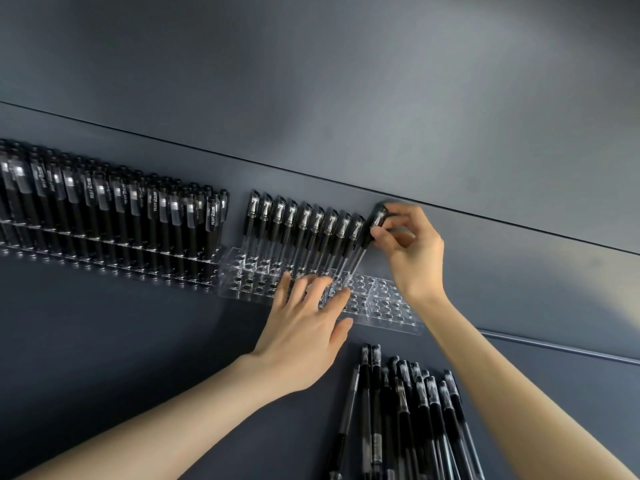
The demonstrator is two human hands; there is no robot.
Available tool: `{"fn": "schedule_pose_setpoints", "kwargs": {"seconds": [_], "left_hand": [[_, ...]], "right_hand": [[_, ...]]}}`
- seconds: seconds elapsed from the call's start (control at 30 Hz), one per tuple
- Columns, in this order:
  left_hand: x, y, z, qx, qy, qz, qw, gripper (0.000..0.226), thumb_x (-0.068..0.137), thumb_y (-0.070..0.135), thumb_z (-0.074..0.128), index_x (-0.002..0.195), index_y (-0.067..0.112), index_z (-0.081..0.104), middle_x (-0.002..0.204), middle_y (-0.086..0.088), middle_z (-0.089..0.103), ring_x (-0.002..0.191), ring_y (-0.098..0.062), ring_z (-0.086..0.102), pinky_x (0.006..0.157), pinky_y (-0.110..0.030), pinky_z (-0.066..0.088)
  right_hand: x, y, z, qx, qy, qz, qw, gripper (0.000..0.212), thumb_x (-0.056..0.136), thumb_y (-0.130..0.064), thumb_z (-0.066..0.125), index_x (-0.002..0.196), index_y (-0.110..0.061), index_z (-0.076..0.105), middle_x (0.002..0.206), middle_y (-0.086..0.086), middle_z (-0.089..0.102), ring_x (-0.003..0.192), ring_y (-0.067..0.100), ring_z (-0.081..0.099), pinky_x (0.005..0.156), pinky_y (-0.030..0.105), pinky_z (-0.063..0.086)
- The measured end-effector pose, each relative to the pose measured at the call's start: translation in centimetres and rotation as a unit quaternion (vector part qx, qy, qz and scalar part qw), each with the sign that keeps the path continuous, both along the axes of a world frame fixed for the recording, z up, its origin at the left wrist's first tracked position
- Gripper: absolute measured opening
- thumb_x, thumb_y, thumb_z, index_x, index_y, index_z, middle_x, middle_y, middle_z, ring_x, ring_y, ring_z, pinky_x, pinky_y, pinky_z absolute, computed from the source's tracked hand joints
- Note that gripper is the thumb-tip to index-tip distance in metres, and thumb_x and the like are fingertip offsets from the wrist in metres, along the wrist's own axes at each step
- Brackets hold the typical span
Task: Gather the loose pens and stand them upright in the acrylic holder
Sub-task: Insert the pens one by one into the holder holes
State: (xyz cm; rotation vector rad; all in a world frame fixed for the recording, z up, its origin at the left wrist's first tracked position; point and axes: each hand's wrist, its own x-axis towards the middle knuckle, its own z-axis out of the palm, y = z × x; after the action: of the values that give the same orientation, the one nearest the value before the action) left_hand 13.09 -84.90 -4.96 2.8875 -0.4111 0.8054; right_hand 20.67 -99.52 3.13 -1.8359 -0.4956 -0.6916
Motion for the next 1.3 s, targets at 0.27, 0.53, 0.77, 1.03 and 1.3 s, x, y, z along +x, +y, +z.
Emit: {"fn": "schedule_pose_setpoints", "kwargs": {"seconds": [0.27,0.53,0.77,1.03,1.3], "left_hand": [[-0.1,0.0,0.1,0.001,0.005,0.001,1.000,0.050,0.089,0.043,0.032,0.118,0.018,0.065,0.112,-0.005,0.060,0.101,-0.028,0.060,0.097,-0.057,0.039],[-0.3,-0.1,0.6,0.008,0.023,0.008,1.000,0.051,0.089,0.044,0.032,0.117,0.018,0.066,0.110,-0.004,0.061,0.099,-0.028,0.062,0.095,-0.057,0.041],[-1.2,-0.7,2.2,-0.046,0.041,-0.015,0.998,0.049,0.090,0.045,0.034,0.116,0.016,0.063,0.119,-0.005,0.058,0.109,-0.028,0.057,0.096,-0.047,0.043],[-6.2,-2.6,3.5,-0.058,0.242,-0.015,0.968,0.069,0.085,0.072,0.032,0.128,0.019,0.039,0.131,0.004,0.044,0.119,-0.014,0.044,0.095,-0.034,0.043],[-7.4,-3.6,2.7,-0.171,0.284,-0.005,0.944,0.059,0.086,0.054,0.056,0.130,0.018,0.041,0.116,0.007,0.049,0.104,-0.012,0.052,0.089,-0.028,0.044]], "right_hand": [[0.1,-0.3,-0.9,-0.072,0.016,0.002,0.997,0.027,0.089,-0.004,0.062,0.105,-0.025,0.058,0.077,-0.007,0.064,0.077,0.020,0.067,0.082,0.042,0.055],[-0.4,-0.8,-0.8,-0.118,-0.002,-0.021,0.993,0.030,0.089,-0.002,0.060,0.113,-0.019,0.062,0.082,-0.009,0.065,0.079,0.013,0.065,0.080,0.031,0.053],[-2.3,-1.7,-0.6,-0.096,0.025,-0.027,0.995,0.022,0.090,-0.012,0.062,0.111,-0.017,0.060,0.089,-0.008,0.064,0.079,0.006,0.060,0.069,0.008,0.045],[-8.7,-5.6,-3.6,-0.251,0.126,0.029,0.959,0.016,0.093,-0.021,0.058,0.107,-0.017,0.064,0.103,-0.007,0.066,0.097,0.007,0.060,0.085,0.014,0.045],[-10.1,-7.0,-6.5,-0.385,0.153,0.071,0.907,0.039,0.095,-0.041,0.046,0.130,-0.025,0.051,0.126,-0.014,0.053,0.117,0.011,0.042,0.099,0.022,0.033]]}}
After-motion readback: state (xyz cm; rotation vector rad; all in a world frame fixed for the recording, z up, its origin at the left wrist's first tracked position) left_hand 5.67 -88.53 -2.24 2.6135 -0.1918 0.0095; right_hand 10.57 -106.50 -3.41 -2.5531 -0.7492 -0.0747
